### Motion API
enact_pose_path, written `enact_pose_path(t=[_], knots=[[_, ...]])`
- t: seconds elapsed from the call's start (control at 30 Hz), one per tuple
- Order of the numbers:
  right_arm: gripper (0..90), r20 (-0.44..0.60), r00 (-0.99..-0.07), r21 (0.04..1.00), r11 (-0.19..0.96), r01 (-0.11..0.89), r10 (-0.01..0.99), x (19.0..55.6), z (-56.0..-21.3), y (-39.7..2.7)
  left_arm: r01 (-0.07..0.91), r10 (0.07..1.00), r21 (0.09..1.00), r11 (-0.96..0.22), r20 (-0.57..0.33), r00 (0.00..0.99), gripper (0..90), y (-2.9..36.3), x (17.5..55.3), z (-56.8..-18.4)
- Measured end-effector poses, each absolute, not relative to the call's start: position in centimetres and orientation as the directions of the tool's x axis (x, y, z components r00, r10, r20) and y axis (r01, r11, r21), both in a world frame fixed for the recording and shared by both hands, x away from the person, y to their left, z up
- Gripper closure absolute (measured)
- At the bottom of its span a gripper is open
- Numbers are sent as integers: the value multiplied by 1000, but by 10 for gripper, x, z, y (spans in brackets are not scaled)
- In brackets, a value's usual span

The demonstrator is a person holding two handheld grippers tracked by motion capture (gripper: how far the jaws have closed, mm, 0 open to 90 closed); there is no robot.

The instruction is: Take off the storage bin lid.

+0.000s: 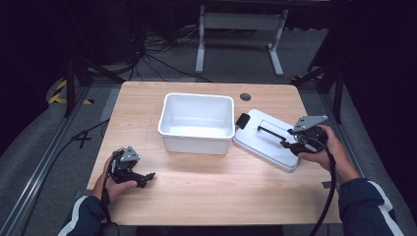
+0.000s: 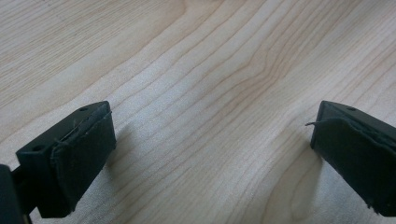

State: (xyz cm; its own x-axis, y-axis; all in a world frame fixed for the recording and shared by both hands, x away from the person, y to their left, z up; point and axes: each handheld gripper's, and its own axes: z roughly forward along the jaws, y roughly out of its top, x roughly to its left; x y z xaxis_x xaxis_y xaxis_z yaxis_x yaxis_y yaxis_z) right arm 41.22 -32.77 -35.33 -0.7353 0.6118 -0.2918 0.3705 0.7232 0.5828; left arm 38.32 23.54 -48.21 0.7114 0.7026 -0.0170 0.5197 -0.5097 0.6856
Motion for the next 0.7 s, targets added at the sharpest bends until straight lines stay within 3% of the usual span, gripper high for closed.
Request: enact_pose_path(t=[0.17,0.7], knots=[[412,-300,-723,587,718,375,623,404,-358,-331,520,703,686,-510,-17,711,4,235,383,-482],[375,-317,-705,597,712,371,634,379,-378,-346,520,703,685,-510,-16,711,4,235,383,-482]])
